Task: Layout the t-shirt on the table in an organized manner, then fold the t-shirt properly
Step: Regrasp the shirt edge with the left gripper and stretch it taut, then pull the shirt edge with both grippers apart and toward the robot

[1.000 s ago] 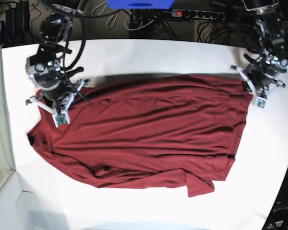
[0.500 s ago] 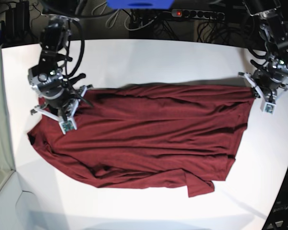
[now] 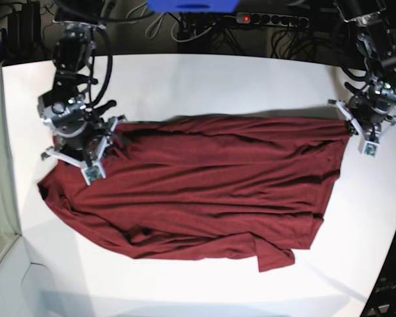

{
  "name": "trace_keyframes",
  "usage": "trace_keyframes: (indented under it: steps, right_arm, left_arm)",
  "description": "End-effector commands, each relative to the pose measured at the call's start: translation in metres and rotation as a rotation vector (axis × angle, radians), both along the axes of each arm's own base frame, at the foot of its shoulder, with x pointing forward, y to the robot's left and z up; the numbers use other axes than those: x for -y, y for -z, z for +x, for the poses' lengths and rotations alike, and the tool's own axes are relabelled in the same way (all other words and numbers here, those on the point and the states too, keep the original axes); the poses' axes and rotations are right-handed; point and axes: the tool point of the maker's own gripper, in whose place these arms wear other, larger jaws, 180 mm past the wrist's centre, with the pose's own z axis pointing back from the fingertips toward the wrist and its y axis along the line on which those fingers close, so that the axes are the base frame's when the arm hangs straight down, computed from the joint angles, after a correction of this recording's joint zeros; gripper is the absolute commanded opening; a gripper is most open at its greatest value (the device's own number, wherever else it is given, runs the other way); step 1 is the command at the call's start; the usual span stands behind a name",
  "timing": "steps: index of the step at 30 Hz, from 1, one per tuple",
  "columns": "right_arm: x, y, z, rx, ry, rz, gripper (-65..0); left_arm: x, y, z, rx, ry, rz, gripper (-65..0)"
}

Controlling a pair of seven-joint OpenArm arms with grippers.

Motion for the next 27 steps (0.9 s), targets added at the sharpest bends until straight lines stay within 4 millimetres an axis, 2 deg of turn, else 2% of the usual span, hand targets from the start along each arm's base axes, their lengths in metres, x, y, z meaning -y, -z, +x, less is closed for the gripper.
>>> trace_keyframes:
  steps: [1, 5, 10, 17, 24, 27]
  right_arm:
    - [0.005, -0.012, 0.003, 0.042, 0.007, -0.005, -37.3]
    - [0.022, -0.014, -0.003, 0.045, 0.053, -0.015, -35.9]
    - [0.036, 0.015, -0.016, -0.019, 0.098, 0.011, -35.9]
    - [0.051, 0.039, -0.023, -0.051, 0.116, 0.03, -35.9]
    - [0.057, 0.06, -0.031, -0.11, 0.117, 0.037, -35.9]
    - [0.055, 0.068, -0.032, -0.114, 0.11, 0.053, -37.3]
  left_arm:
    - [-0.004, -0.012, 0.008, 0.042, 0.005, 0.014, -64.7]
    - [-0.004, -0.013, 0.009, 0.045, 0.003, 0.014, -64.7]
    - [-0.004, -0.013, 0.01, 0.047, 0.003, 0.014, -64.7]
    - [-0.004, -0.018, 0.016, 0.064, 0.003, 0.013, -64.7]
    - [-0.005, -0.019, 0.018, 0.068, 0.002, 0.013, -64.7]
    - [-0.006, -0.01, 0.016, 0.044, -0.007, 0.0, -64.7]
